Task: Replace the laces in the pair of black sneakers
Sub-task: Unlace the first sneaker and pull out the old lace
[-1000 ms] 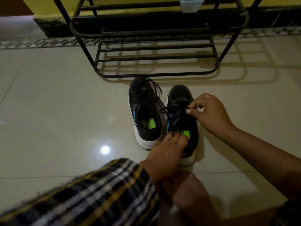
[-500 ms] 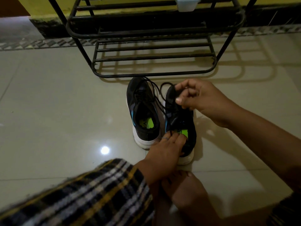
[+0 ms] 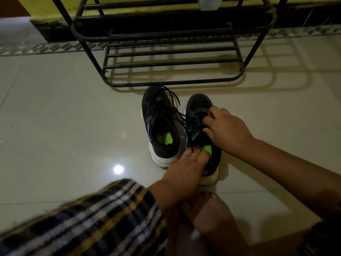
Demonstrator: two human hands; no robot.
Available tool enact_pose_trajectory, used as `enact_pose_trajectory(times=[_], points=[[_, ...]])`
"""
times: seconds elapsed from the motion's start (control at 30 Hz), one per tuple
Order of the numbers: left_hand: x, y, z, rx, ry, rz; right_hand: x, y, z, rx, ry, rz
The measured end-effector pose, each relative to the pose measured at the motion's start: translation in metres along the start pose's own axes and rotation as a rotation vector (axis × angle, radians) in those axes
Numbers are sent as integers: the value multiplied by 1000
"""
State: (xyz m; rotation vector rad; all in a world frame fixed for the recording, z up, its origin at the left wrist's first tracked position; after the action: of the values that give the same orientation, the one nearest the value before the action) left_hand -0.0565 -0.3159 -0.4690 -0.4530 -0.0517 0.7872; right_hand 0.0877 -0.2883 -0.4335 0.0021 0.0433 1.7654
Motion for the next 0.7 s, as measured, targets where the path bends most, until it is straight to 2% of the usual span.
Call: enact_pose_trajectory(times=[0.3,0.4,0.5,0.57,0.63,0.7], points=[[0,0,-3,-12,50,10,-1,10,11,3,-213,143],[0,0,-2,-10,52,5,3,22,24,189,-267,129],[0,1,-2,-22,31,-11,10,34,43,539,-244,104],[0,2,-3,-14,18,-17,14,42,54,667,-233,128],[0,1,-2,-5,-1,-26,17,41,57,681,-197,124],[0,1,-2,-22,27,-8,18,32,51,582,-134,75]])
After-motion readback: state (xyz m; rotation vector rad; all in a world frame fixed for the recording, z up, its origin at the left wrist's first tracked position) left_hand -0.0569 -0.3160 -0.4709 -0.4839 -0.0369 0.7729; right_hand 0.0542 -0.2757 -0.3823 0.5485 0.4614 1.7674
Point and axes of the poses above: each hand's wrist, its own x-axis towards the middle knuckle, its own z-axis out of the back of the hand, y = z × x, the point moved 3 cm from there along x, towards the middle knuckle, and after that the axes turned 11 degrees about z, right-handed, at the moved point
